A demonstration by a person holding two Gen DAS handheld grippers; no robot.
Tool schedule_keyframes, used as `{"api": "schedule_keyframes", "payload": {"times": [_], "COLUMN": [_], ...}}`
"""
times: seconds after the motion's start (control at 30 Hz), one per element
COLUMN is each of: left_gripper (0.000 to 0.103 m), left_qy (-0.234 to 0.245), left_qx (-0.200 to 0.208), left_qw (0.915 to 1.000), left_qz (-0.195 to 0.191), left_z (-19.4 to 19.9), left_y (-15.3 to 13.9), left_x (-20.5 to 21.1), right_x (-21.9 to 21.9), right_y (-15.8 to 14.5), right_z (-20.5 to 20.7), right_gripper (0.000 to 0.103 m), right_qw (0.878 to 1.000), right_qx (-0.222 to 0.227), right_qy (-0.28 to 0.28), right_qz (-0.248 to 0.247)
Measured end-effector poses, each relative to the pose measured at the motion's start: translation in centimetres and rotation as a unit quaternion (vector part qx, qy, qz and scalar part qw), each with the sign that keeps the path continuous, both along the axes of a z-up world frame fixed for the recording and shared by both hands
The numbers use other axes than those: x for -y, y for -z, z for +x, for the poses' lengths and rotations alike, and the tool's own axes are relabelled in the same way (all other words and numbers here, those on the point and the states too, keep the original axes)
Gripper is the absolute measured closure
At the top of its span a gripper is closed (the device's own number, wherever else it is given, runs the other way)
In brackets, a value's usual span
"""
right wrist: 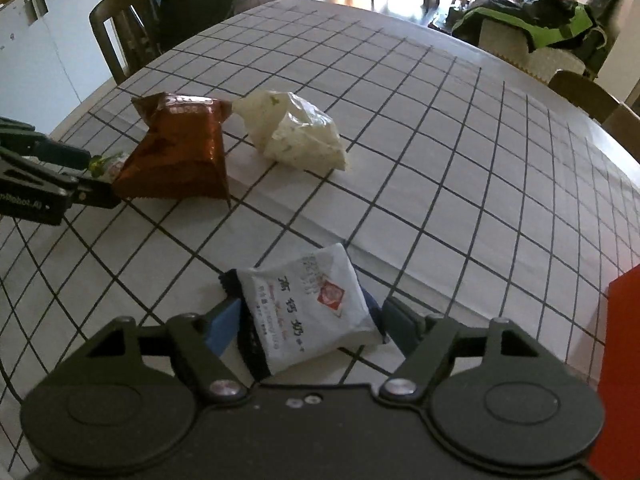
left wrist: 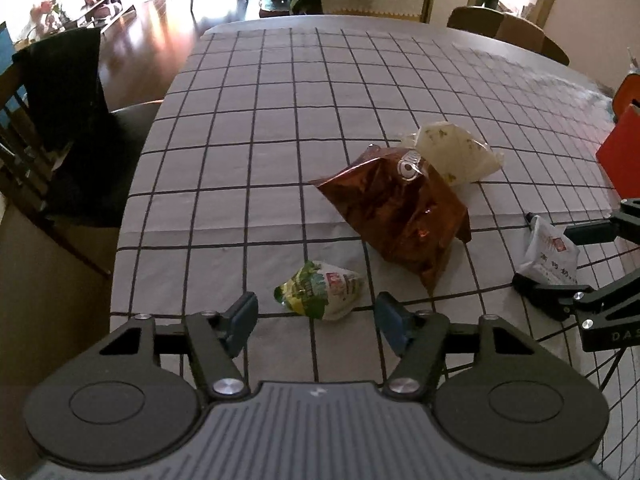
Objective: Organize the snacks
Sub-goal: 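Grasp the green-labelled bottle with the left tool while the right tool grasps the white milk packet, then carry the green bottle and white milk packet into the box and release both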
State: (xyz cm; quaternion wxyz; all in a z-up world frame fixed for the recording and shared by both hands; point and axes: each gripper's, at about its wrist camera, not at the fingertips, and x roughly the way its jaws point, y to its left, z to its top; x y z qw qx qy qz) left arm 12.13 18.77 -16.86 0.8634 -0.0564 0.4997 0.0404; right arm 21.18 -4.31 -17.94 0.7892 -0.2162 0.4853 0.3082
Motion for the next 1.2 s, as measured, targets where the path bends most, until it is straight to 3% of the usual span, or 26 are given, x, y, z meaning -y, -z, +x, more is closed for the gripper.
{"api": "schedule_keyframes", "payload": {"times": [0.23, 0.37, 0.8, 1.2], "left_gripper": [0.058, 0.061, 0.063, 0.063], "left_qy": [0.006, 0.0, -0.015, 0.018], "left_qx": [-0.002, -0.002, -0.002, -0.005], "left_qw": [1.0, 1.0, 0.9996, 0.9995], "left_qz": [0.006, 0.001, -0.022, -0.025], "left_z": [0.5, 0.6, -0.7, -3.9], "left_y": [0.0, -0.1, -0.5, -2.2], "left_x": [0.1, 0.0, -0.1, 2.5], "right_x": [-0.6, -1.0, 0.3, 3.9], "right_y": [0.2, 0.1, -0.6, -3.3], "right_z": [0.4, 0.2, -1.6, -4.1], "right_gripper": [0.033, 0.038, 0.044, 0.044], "right_qw": [1.0, 1.0, 0.999, 0.998], "right_qx": [-0.017, -0.022, -0.039, -0.065], "right_qy": [0.003, 0.005, 0.016, 0.026], "right_qz": [-0.007, -0.014, -0.024, -0.001]}}
